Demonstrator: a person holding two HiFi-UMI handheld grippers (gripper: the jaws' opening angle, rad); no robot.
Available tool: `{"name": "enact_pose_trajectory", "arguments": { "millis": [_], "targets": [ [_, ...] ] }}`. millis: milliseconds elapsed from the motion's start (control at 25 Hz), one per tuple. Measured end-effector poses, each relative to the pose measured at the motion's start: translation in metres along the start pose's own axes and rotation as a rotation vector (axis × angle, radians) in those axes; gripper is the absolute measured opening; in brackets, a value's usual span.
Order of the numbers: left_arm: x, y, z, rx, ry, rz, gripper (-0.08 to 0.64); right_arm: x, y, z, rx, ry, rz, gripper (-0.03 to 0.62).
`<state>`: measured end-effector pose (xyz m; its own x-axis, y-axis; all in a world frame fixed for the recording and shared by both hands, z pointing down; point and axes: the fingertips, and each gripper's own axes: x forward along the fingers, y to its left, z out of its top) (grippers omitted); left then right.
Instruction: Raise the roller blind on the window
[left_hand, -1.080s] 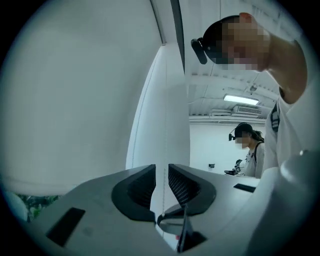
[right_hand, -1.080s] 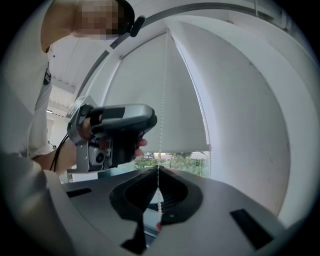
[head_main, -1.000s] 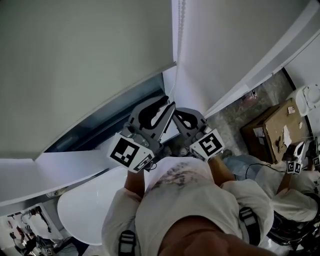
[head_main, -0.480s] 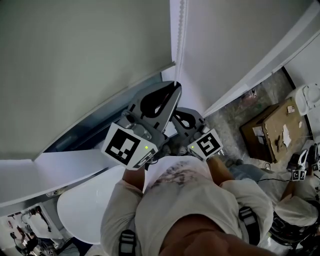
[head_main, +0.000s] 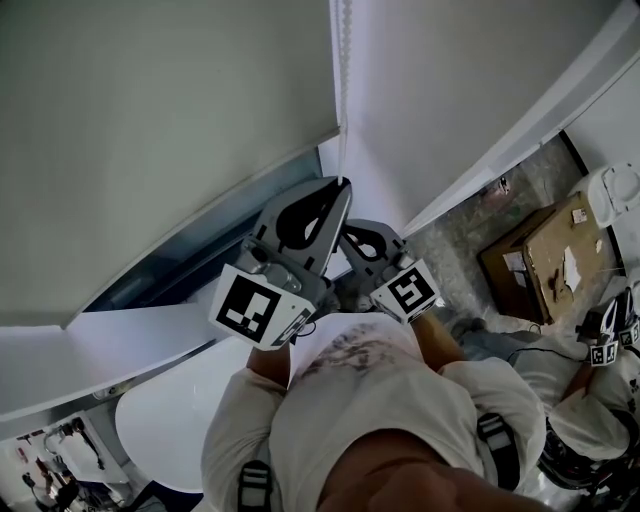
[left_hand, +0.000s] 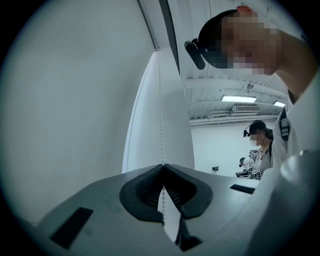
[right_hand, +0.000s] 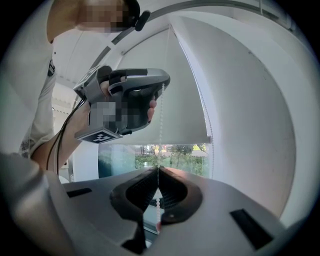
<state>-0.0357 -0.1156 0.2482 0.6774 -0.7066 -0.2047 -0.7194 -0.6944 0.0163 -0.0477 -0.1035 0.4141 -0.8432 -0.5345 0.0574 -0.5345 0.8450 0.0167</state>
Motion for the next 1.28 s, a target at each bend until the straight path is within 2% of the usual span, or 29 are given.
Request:
{"name": "enact_pose_trajectory", "arguments": {
  "millis": [200,480,720,1280],
  "targets": [
    [0.007,-0.001,-0.022,-0.021,0.034,0.01,0.008,-0.003,-0.008,-0.018,-0.009,0.033,0.011,0.063],
    [0.017,-0.01,-0.058,-0.061,0.079,0.015,0.008,-0.017,-0.021,-0.052,0.048,0.103,0.007,0.063],
    [0.004,-0.002,-0.088,-0.098,0.118,0.031,0.008,-0.012,-0.013,-0.09,0.084,0.179,0.017,0.063],
    [-0.011,0.005,-0.14,-0.166,0.173,0.046,0.008,-0.004,-0.01,-0.137,0.113,0.247,0.025,0.063]
  ]
}}
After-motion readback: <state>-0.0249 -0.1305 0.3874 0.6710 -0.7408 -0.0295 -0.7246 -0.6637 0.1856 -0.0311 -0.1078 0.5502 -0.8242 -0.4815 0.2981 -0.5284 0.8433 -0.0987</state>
